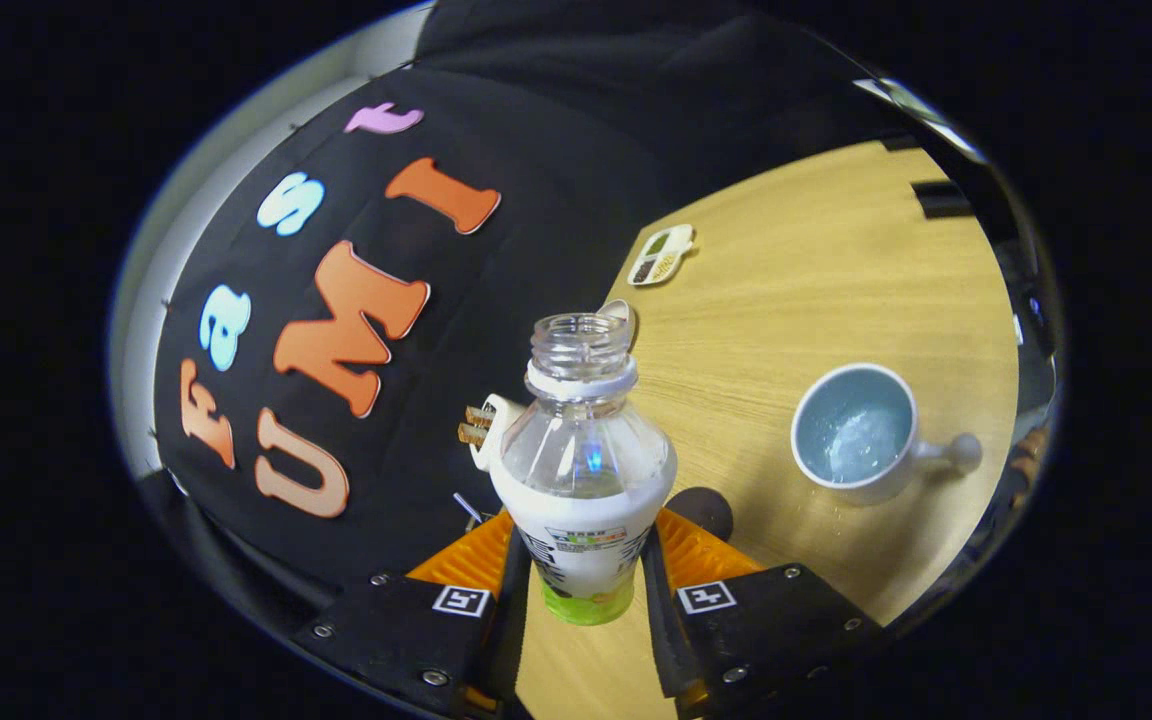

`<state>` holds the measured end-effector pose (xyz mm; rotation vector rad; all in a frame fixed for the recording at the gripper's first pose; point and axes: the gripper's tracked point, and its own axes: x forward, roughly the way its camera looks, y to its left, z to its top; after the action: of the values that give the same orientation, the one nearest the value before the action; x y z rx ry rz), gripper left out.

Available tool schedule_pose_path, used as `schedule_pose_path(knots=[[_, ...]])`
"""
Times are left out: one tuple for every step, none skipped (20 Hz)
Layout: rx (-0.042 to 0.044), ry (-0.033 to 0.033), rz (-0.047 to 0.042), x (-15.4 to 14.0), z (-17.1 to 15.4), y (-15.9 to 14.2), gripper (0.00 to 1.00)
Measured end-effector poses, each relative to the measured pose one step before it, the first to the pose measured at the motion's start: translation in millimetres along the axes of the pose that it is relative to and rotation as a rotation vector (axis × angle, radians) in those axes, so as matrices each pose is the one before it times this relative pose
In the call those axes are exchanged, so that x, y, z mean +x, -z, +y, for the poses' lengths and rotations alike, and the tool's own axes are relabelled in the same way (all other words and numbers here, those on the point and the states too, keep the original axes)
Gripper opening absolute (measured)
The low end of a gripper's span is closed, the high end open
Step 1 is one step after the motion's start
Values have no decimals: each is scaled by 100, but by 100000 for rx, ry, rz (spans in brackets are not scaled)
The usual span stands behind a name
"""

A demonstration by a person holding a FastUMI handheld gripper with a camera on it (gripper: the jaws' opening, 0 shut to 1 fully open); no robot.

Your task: Take the bottle from table, then pour the juice into the cup, finally place the bottle on the coaster

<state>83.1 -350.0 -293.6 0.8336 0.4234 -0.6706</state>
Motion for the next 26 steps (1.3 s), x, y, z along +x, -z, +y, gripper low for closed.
schedule_pose_path(knots=[[-8697,1152,-1379,-124,720,-508,53],[-9127,1276,-1411,40,578,-497,53],[-9139,1802,-1502,215,623,-563,54],[-9055,2027,-1315,318,561,-604,54],[-8234,1663,-1367,251,470,-465,54],[-7055,1193,-1071,425,464,-303,53],[-6078,916,-556,457,373,-114,54],[-5278,713,-170,494,351,74,54],[-4036,184,-354,589,495,348,54],[-3836,589,-19,676,326,285,54],[-2480,745,14,656,144,383,54],[-1924,96,-297,714,378,433,54],[-1926,-241,153,718,406,510,54],[-1597,36,-66,609,317,474,54],[-1172,214,444,631,304,591,54],[-801,-107,1079,644,325,762,54],[-261,161,1681,630,156,771,54],[-162,-92,1601,665,175,794,54],[-741,-8,1443,458,197,484,54],[-1180,177,978,442,54,479,54],[-1303,462,575,305,8,225,56],[-941,693,131,200,-63,151,56],[-223,404,403,177,31,193,56],[162,-114,335,193,94,176,56],[509,-173,615,231,43,367,56],[358,-69,1010,147,103,351,56]])
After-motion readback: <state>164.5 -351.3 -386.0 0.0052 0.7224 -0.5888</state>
